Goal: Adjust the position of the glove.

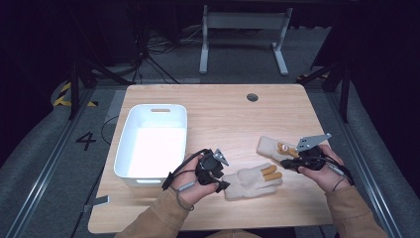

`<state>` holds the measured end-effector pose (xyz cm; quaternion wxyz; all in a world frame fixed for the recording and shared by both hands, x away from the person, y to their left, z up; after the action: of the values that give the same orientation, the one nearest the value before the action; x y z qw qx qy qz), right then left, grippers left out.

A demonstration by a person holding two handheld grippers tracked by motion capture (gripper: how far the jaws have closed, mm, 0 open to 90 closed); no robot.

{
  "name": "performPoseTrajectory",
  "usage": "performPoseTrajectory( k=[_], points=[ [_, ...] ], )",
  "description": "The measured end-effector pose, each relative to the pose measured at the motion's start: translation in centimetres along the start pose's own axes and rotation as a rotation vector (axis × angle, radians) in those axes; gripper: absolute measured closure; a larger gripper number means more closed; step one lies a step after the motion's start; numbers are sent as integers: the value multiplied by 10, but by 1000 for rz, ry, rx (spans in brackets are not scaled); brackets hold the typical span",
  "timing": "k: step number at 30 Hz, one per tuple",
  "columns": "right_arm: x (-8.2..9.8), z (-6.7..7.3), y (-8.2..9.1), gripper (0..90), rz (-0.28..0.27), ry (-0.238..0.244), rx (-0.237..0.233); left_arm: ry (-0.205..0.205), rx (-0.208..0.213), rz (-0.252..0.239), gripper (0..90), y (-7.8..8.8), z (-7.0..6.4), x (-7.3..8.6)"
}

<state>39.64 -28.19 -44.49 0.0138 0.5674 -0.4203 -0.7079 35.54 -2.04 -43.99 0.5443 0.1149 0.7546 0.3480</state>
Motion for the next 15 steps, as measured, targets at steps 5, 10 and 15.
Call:
performPoseTrajectory(
  k=[5, 10, 15],
  points=[
    [-2, 7, -9, 900, -15, 15, -16, -17, 31, 3, 589, -4, -6, -3],
    [-12, 8, -27, 900, -47, 5, -31, -22, 27, -2, 588, -5, -4, -4],
    [-18, 4, -49, 900, -46, 2, -20, -5, 14, -31, 567, 0, 0, -5]
  ],
)
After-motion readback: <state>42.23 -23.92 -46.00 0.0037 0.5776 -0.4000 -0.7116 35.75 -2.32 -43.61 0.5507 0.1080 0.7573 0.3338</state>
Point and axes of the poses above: each handheld gripper's, and its own axes: y roughly backward along the jaws, x roughly out of its underside, z roughly to its left, the point moved 7 cm from there along -y, roughly forward along the jaws, and after that the axes turned 15 degrees about -z, right-handed, at the moved point
